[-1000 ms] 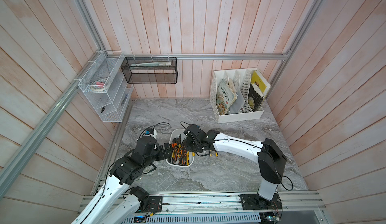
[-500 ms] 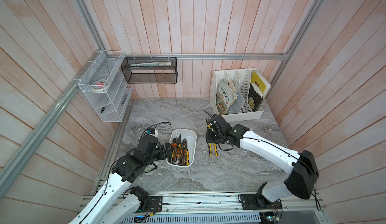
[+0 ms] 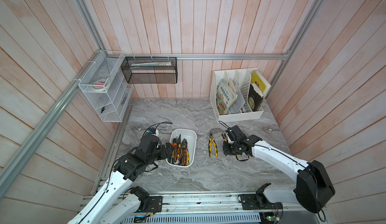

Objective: Take the pliers out of the storage box
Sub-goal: Place the pliers at the center of the board.

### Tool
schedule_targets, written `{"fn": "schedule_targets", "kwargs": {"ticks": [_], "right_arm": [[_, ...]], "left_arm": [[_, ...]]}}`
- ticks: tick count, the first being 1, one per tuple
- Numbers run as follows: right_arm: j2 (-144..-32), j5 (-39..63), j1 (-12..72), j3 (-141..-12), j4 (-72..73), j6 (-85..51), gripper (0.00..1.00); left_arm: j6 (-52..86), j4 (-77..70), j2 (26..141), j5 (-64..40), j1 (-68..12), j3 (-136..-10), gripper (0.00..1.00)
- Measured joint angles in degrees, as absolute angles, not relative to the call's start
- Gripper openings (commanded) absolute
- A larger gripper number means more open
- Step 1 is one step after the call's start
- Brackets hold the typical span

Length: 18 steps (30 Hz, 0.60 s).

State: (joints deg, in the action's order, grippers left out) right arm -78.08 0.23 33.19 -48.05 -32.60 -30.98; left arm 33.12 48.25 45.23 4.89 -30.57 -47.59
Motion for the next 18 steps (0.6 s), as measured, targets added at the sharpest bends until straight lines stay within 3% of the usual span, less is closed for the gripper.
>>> {"fn": "schedule_targets", "kwargs": {"ticks": [8, 11, 14, 18], "right_arm": [[-87.2, -0.6, 32.8, -50.2, -31.3, -26.6, 0.00], [-89.5, -1.1, 32.5, -52.2, -30.9, -25.6, 0.24], [-91.0, -1.7, 32.4, -53.6, -31.2, -25.0, 0.55], [-90.3, -2.7, 32.4, -55.0, -32.7, -24.9, 0.76]], "left_arm": [[33.1, 48.3, 45.7, 4.9, -30.6, -47.6, 1.00], [33.1, 48.3, 45.9, 4.9, -30.6, -47.6, 1.00], [33.1, 48.4, 46.0, 4.9, -30.6, -47.6, 1.00], [33.1, 48.4, 46.0, 4.9, -30.6, -47.6, 1.00]]}}
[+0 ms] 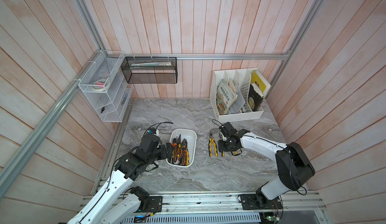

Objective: Take the pliers out of the storage box
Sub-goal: Place the pliers at the center of the board.

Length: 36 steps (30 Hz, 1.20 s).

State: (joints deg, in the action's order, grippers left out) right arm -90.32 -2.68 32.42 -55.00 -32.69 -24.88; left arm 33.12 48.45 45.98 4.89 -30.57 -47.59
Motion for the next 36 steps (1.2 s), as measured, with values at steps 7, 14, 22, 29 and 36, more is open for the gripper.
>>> {"fn": "schedule_targets", "kwargs": {"ticks": [7, 14, 22, 29, 36], "right_arm": [[-87.4, -3.6, 29.1, -59.3, -35.8, -23.9, 0.98], [-89.4, -2.2, 24.5, -60.1, -37.2, -20.9, 0.98], [-91.9, 1.0, 24.6, -58.7, -36.9, -20.4, 0.98], [-95.3, 0.7, 24.9, -58.7, -36.9, -22.0, 0.98], [-97.9, -0.3, 26.2, -58.7, -36.8, -22.9, 0.98]], "left_arm": [[33.1, 48.5, 46.0, 4.9, -30.6, -47.6, 1.00], [33.1, 48.5, 46.0, 4.9, -30.6, -47.6, 1.00], [33.1, 48.5, 46.0, 4.9, -30.6, -47.6, 1.00], [33.1, 48.5, 45.6, 4.9, -30.6, -47.6, 1.00], [33.1, 48.5, 45.5, 4.9, -30.6, -47.6, 1.00]]}}
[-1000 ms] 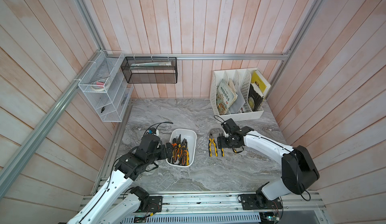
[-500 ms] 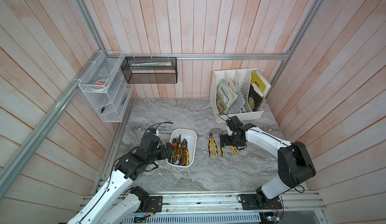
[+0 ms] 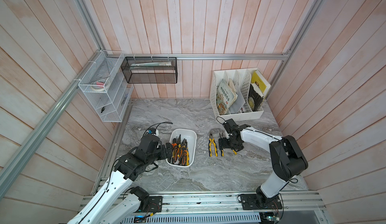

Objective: Take the pliers out of the storage box
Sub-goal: Place the pliers at the center of the board, then pick up the pliers from the storage box.

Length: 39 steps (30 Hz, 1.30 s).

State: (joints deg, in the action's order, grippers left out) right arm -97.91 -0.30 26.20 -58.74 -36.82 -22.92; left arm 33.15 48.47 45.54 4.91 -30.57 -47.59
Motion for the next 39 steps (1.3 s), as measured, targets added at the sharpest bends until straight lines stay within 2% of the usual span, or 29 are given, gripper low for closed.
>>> {"fn": "schedule_targets", "kwargs": {"ticks": [3, 8, 15, 17, 19, 21, 24, 30, 39], "right_arm": [[-98.7, -0.6, 27.1, -58.7, -36.8, -23.1, 0.93], [-98.7, -0.6, 27.8, -58.5, -36.4, -24.4, 0.73], [-98.7, -0.8, 27.8, -58.3, -36.0, -25.5, 0.54], [-98.7, -0.8, 27.8, -58.3, -36.0, -25.6, 0.57], [-98.7, -0.9, 27.8, -58.4, -36.1, -25.5, 0.72], [-98.7, -1.2, 27.8, -58.5, -36.4, -25.7, 0.81], [-98.7, -1.5, 28.1, -59.0, -37.8, -25.9, 0.88], [-95.6, -2.1, 29.0, -64.8, -42.9, -26.6, 0.90], [-88.6, 0.8, 34.2, -75.7, -45.1, -31.0, 0.76]], "left_arm": [[33.1, 48.5, 45.5, 4.9, -30.6, -47.6, 1.00], [33.1, 48.5, 45.2, 4.9, -30.6, -47.6, 1.00], [33.1, 48.5, 44.5, 4.9, -30.6, -47.6, 1.00], [33.1, 48.5, 44.6, 4.9, -30.6, -47.6, 1.00], [33.1, 48.5, 44.6, 4.9, -30.6, -47.6, 1.00], [33.1, 48.5, 44.6, 4.9, -30.6, -47.6, 1.00], [33.1, 48.5, 44.6, 4.9, -30.6, -47.6, 1.00], [33.1, 48.5, 44.6, 4.9, -30.6, -47.6, 1.00], [33.2, 48.5, 45.3, 4.9, -30.6, -47.6, 1.00]]}}
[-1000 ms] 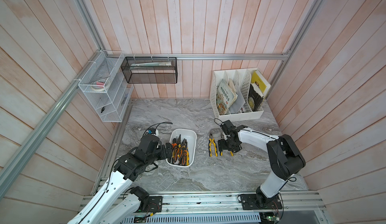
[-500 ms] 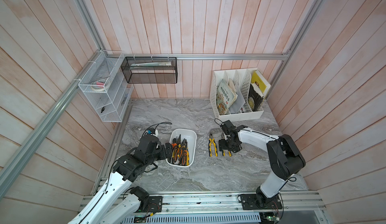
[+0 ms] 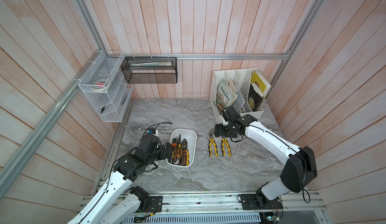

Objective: Take the pliers out of the storage box
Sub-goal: Pick up the pliers from the storage box.

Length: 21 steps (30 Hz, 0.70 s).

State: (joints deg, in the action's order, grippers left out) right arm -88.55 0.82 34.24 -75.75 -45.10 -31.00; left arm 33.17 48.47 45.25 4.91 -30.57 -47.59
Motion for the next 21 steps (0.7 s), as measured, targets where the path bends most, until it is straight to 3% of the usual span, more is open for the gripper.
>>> {"fn": "schedule_targets", "kwargs": {"ticks": [9, 21], "right_arm": [[-89.7, 10.3, 48.8, -75.2, -36.3, -42.1, 0.63], [-101.5, 14.0, 56.6, -76.4, -29.7, -47.8, 0.54]], "left_arm": [[33.1, 48.5, 45.4, 4.9, -30.6, -47.6, 1.00], [33.1, 48.5, 44.5, 4.9, -30.6, -47.6, 1.00]]}}
